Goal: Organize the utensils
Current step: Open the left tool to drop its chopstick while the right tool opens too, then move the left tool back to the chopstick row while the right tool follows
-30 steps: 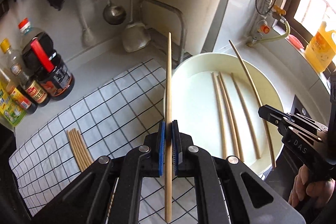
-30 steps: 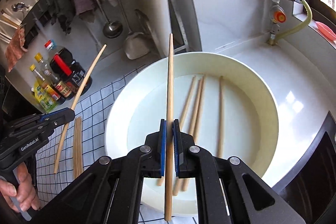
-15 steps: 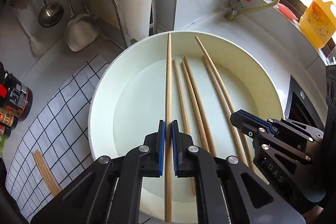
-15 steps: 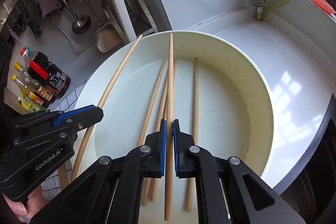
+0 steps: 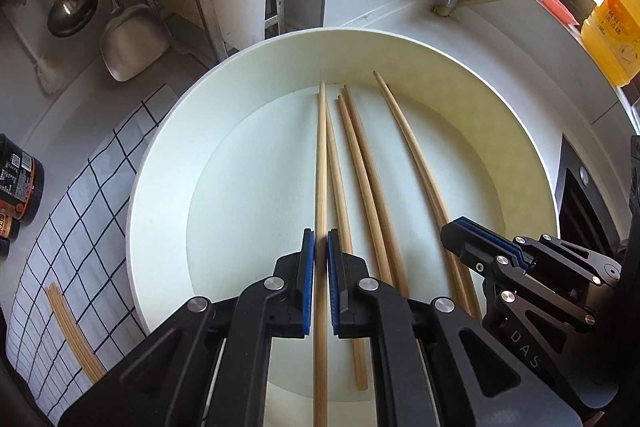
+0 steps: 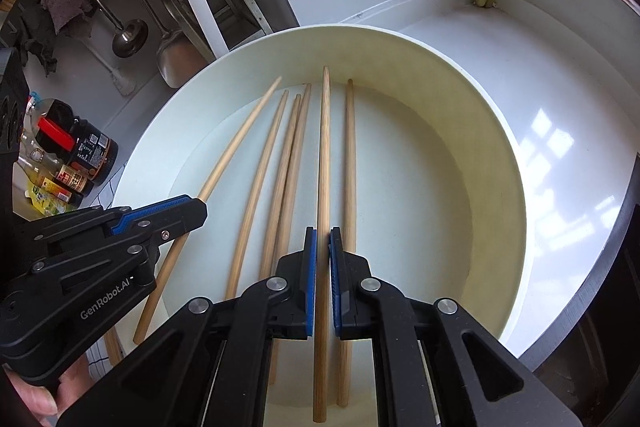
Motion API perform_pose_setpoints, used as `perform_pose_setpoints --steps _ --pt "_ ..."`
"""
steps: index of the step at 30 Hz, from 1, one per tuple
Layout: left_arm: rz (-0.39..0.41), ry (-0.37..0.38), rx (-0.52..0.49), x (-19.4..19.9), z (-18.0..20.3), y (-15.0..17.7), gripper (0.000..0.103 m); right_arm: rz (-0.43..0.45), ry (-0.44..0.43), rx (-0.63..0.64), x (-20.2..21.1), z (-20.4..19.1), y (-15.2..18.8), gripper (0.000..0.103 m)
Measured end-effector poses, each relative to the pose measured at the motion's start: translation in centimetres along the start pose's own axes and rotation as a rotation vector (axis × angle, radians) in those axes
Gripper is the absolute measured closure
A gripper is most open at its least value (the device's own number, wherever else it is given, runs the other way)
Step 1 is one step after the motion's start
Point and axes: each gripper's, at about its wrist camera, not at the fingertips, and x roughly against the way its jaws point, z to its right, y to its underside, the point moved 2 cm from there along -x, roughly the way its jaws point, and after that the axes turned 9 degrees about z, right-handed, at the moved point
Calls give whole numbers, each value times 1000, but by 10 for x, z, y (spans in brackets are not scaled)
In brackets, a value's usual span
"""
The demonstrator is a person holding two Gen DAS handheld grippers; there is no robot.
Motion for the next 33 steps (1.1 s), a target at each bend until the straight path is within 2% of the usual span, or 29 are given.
perform_pose_setpoints --steps 1,2,3,4,7,13,26,33 --pt "-7 -7 6 -1 -2 0 88 2 3 -3 1 0 -1 96" --pt "-12 -14 15 0 -4 0 83 6 5 -9 2 0 -1 90" --pt "-9 -24 23 2 -6 1 73 13 7 -13 4 1 -2 87" --pt "-2 -38 30 4 -8 1 65 20 8 -12 5 1 -3 87" --pt "23 -63 56 15 -17 1 50 34 8 6 10 -1 -3 87" --pt "63 -91 111 42 -35 9 43 43 -8 15 19 -6 -1 87" --pt "116 -126 186 91 -59 47 39 51 -26 81 43 -36 15 85" --pt "155 -151 221 118 -78 69 36 51 -56 141 55 -65 26 80"
